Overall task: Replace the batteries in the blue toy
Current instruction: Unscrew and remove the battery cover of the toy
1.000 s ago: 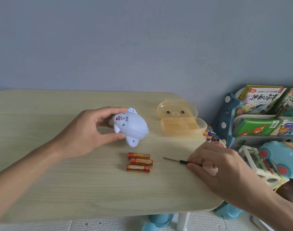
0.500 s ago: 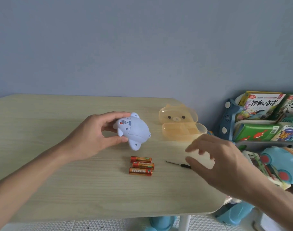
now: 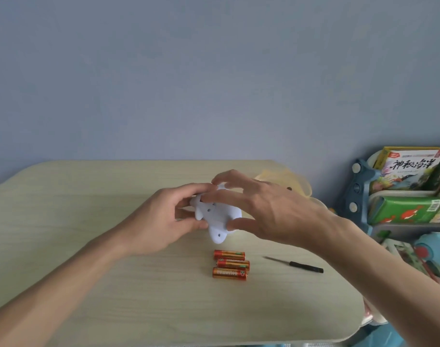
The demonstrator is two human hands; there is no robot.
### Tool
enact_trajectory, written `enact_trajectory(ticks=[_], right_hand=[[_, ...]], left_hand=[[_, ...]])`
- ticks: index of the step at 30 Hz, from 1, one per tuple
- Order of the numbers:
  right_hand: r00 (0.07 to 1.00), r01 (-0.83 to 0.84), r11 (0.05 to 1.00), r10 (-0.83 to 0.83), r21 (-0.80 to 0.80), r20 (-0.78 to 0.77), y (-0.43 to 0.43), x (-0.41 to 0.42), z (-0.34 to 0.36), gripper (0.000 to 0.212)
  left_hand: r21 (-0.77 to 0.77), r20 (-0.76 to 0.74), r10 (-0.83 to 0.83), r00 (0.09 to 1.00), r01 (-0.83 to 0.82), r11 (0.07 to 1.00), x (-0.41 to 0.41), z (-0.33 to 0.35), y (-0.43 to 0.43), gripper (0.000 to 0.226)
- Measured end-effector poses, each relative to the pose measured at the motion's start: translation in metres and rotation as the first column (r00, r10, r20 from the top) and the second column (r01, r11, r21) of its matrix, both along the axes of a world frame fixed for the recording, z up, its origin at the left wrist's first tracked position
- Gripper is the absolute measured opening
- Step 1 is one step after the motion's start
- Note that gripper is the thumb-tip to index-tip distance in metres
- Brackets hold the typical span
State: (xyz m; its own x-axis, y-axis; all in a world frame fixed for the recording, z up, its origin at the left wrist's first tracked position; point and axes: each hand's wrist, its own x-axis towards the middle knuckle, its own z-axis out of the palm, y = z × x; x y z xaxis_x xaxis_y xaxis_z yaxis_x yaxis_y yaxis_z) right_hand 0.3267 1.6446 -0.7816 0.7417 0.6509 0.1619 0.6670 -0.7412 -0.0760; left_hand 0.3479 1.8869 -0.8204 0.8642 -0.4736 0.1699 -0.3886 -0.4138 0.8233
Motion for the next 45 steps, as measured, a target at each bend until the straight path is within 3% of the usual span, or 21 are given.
enact_trajectory(ticks=[9,17,23,28,32,35,37,39,40,45], right_hand=[[0.995,-0.025,0.998,0.031,0.066,-0.094,0.004,0.016,0.000,0.056],[0.990,-0.018,0.996,0.005,-0.086,-0.143,0.017,0.022,0.020,0.054],[0.991,-0.023,0.994,0.008,-0.110,-0.133,0.020,0.022,0.024,0.057],[0.994,-0.037,0.991,0.023,-0.129,-0.105,0.021,0.022,0.027,0.047],[0.995,-0.028,1.000,0.029,0.010,-0.092,0.014,0.024,0.019,0.040],[0.995,-0.019,0.987,0.035,0.162,-0.094,0.013,0.025,0.005,0.046],[0.992,0.025,0.930,0.022,0.367,-0.124,0.011,0.024,0.003,0.049],[0.995,0.049,0.809,0.014,0.586,-0.102,0.004,0.023,0.008,0.052],[0.996,0.061,0.781,-0.008,0.622,-0.088,-0.001,0.024,0.010,0.052],[0.986,0.148,0.927,-0.109,0.346,-0.128,-0.009,0.027,-0.006,0.048]], left_hand=[[-0.057,-0.028,-0.015,1.000,0.013,0.998,0.004,-0.004,0.005,0.056],[-0.032,0.015,-0.063,0.998,0.064,0.997,0.008,-0.004,0.011,0.043],[-0.021,0.035,-0.083,0.996,0.084,0.996,0.011,-0.005,0.012,0.038],[0.013,0.062,-0.074,0.995,0.074,0.997,0.013,-0.002,0.012,0.035],[-0.041,0.007,-0.065,0.998,0.065,0.997,0.013,-0.007,0.017,0.048],[-0.086,-0.031,-0.035,0.999,0.032,0.996,0.014,-0.015,0.025,0.054],[-0.115,-0.048,-0.012,0.999,0.006,0.993,0.017,-0.019,0.031,0.057],[-0.150,-0.063,0.013,0.998,-0.022,0.988,0.021,-0.021,0.038,0.057],[-0.165,-0.065,0.024,0.998,-0.035,0.986,0.023,-0.022,0.042,0.056],[-0.197,-0.044,0.086,0.995,-0.093,0.976,0.027,-0.023,0.064,0.056]])
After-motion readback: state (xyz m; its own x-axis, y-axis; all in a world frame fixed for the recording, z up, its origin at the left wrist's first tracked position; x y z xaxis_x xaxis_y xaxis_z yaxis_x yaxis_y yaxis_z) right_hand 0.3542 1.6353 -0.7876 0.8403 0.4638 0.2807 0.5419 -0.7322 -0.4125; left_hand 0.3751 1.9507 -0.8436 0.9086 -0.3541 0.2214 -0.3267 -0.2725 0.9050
